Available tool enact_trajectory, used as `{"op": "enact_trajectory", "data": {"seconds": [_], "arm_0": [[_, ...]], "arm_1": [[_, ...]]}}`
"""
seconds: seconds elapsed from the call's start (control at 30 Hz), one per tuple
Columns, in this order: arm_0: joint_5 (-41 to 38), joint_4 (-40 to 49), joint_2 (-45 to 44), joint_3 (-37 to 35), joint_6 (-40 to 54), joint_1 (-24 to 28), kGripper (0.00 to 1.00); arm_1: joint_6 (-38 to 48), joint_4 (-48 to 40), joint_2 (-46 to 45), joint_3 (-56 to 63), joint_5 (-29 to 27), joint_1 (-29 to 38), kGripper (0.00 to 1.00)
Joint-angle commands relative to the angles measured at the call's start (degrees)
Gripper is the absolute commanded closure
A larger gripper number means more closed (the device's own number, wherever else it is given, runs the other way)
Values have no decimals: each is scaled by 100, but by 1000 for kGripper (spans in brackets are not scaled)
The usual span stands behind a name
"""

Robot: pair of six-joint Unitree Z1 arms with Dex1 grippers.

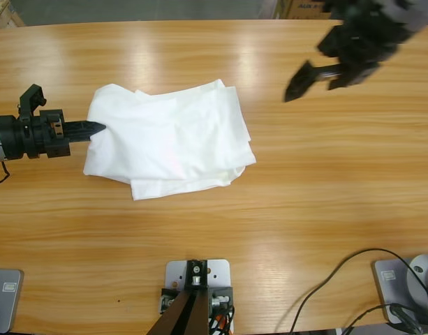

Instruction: Fold clothes

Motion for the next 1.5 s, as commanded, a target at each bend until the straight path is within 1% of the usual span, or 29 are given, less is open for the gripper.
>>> {"op": "enact_trajectory", "data": {"seconds": [0.03, 0.13, 0.4, 0.63, 0.73, 0.8, 0.83, 0.87, 0.97, 1.13, 1.27, 1.33, 1.5], "arm_0": [[-111, 210, -75, 24, 125, -221, 1000], [-167, 210, -126, -88, 75, -284, 1000], [-297, 236, -219, -487, -178, -351, 1000], [-297, 880, -250, -878, -113, -468, 1000], [-72, 1632, -212, -916, 133, -468, 1000], [241, 2441, -265, -1027, 439, -516, 1000], [498, 3172, -338, -1233, 701, -595, 1000], [694, 3708, -428, -1419, 896, -669, 1000], [1027, 4796, -704, -1973, 1251, -727, 1000], [1232, 5833, -880, -2843, 1559, -743, 1000], [1412, 6527, -860, -3549, 1735, -943, 1000], [1436, 6689, -776, -3753, 1738, -1056, 1000], [1445, 6788, -541, -3920, 1703, -1407, 1000]], "arm_1": [[39, 519, 1343, -1323, 219, 765, 0], [40, 722, 1763, -1613, 274, 957, 0], [-74, 813, 2299, -1598, 258, 1108, 0], [-83, 813, 2360, -1615, 240, 1124, 0], [-83, 813, 2346, -1615, 232, 1124, 0], [-83, 813, 2323, -1613, 230, 1124, 0], [-83, 815, 2313, -1606, 219, 1124, 0], [-83, 822, 2306, -1606, 207, 1124, 0], [-83, 822, 2297, -1606, 191, 1124, 0], [-83, 824, 2241, -1605, 188, 1124, 0], [-83, 829, 2144, -1598, 181, 1124, 0], [-83, 839, 2112, -1606, 188, 1124, 0], [-83, 889, 2068, -1606, 190, 1124, 0]]}}
